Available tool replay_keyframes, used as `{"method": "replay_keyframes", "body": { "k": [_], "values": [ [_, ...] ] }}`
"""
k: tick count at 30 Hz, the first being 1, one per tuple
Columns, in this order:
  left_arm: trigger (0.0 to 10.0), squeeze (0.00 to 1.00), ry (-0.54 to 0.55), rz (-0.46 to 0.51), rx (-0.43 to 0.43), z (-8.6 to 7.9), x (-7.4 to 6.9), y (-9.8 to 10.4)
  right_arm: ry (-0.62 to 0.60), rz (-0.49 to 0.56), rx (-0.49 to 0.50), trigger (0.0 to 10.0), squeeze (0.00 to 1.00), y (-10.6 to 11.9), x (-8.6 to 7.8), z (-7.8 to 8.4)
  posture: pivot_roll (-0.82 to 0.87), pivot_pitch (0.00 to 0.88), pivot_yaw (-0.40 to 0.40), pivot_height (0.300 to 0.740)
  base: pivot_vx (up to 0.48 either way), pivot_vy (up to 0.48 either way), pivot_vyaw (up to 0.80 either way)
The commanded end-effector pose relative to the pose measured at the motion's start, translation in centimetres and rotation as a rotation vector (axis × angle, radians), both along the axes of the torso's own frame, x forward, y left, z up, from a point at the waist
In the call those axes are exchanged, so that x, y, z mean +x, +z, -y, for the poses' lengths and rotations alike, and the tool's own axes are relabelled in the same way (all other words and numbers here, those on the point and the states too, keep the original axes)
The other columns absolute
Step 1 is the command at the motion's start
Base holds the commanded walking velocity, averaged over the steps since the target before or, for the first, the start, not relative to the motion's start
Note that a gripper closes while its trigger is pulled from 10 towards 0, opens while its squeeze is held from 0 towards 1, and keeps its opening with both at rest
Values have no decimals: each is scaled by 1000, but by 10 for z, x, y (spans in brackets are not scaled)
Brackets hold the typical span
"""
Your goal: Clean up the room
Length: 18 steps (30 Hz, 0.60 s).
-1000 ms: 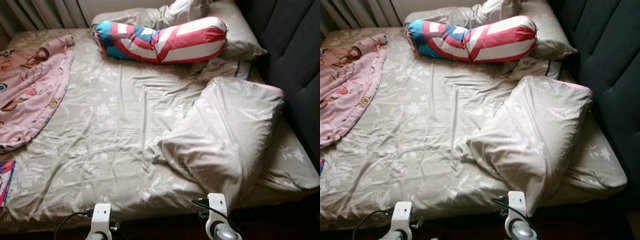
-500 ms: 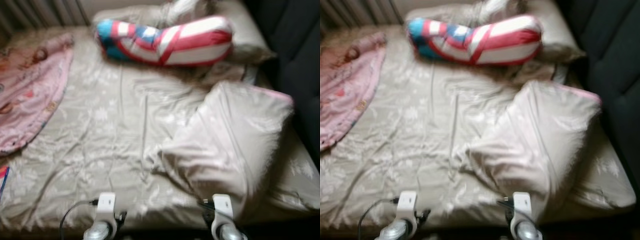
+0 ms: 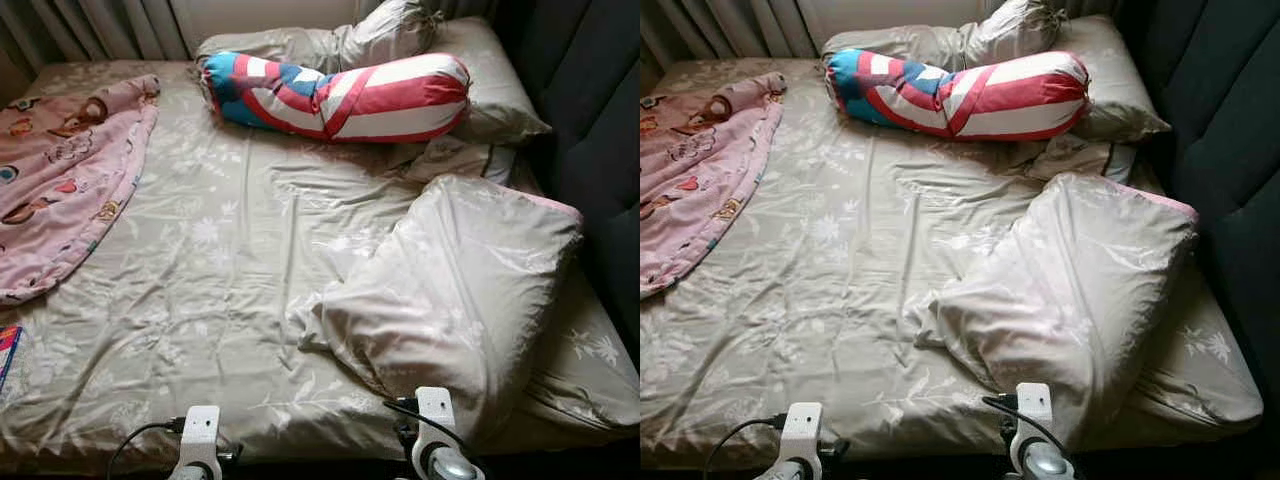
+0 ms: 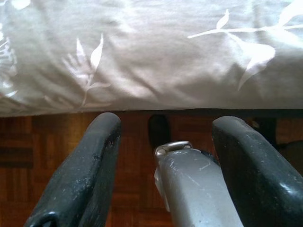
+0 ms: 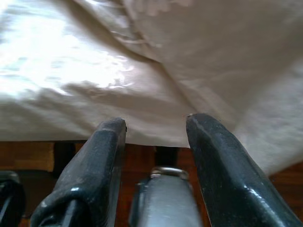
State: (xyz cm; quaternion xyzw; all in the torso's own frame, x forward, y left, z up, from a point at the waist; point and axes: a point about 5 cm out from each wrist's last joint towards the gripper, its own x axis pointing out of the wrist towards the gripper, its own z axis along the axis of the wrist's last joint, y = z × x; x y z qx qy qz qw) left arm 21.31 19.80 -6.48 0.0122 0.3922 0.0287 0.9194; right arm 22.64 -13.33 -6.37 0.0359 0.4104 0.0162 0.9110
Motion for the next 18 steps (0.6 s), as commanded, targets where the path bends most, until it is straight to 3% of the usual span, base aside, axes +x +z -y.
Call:
{"method": "replay_keyframes", "body": {
  "k": [1,8,18],
  "values": [
    [10000,0,11,-46,-1,-3,-11,-7,-4,-30,-2,10000,0,-5,-7,1,60,228,1,740,0,0,0],
    [10000,0,2,-47,1,-2,-12,-7,-4,-30,-2,10000,0,-5,-8,1,60,229,0,740,0,0,0],
    [10000,0,-1,-47,1,-2,-12,-7,-10,-27,0,10000,0,-5,-7,1,60,230,0,740,0,-278,0]
  ]
}}
